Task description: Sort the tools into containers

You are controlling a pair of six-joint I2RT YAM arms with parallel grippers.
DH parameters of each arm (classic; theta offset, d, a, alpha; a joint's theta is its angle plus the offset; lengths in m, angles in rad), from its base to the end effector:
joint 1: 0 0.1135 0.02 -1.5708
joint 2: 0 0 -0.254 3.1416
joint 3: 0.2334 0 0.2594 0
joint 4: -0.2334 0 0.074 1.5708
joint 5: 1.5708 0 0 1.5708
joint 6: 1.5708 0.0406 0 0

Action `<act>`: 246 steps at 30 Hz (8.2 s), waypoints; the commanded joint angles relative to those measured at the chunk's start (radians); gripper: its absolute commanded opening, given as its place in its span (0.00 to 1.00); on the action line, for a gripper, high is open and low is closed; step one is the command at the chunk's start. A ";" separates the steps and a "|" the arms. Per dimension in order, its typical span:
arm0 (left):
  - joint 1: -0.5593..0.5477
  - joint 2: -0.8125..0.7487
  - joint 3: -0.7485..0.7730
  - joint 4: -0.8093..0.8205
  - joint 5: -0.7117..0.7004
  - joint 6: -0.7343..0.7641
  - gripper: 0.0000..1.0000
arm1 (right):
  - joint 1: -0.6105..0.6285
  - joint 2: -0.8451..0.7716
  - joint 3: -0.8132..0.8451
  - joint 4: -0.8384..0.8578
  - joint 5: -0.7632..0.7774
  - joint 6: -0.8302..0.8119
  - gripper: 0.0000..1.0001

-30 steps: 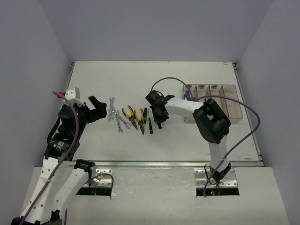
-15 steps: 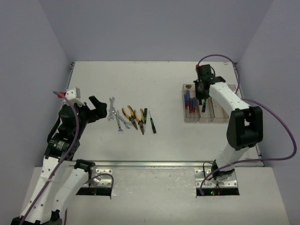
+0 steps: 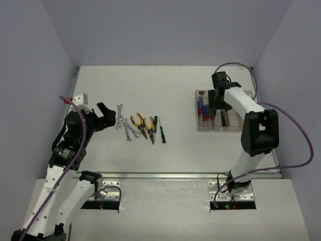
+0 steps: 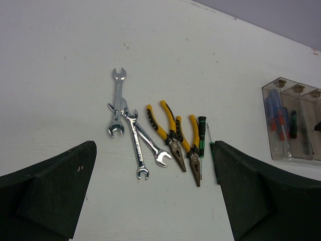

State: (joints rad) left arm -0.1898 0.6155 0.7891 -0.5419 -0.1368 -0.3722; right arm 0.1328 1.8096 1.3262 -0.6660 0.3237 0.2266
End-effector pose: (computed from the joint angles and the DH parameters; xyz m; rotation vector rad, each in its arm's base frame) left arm 0.1556 -0.0243 0.3217 -0.2676 1.9246 -0.2415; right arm 0.3758 0.0372 0.1935 0.2170 2.6462 -0.3249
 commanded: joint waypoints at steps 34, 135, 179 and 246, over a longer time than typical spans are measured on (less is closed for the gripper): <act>-0.011 -0.046 -0.001 0.050 -0.004 0.004 1.00 | 0.651 0.251 0.056 0.059 -0.050 0.404 0.19; -0.500 1.237 0.487 0.311 -0.010 -0.343 0.00 | 0.115 -0.617 -0.715 0.705 -1.000 0.366 0.99; -0.457 0.653 0.237 0.036 -0.406 -0.339 1.00 | -0.069 0.108 0.131 0.000 0.023 -0.041 0.34; -0.471 1.113 0.518 0.226 -0.095 -0.482 0.00 | 0.188 -0.574 -0.732 0.826 -1.037 0.358 0.96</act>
State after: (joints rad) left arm -0.6269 1.8885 1.3057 -0.4441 -0.2614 -0.7733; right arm 0.2438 1.2769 0.6481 -0.0904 -0.6862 0.5230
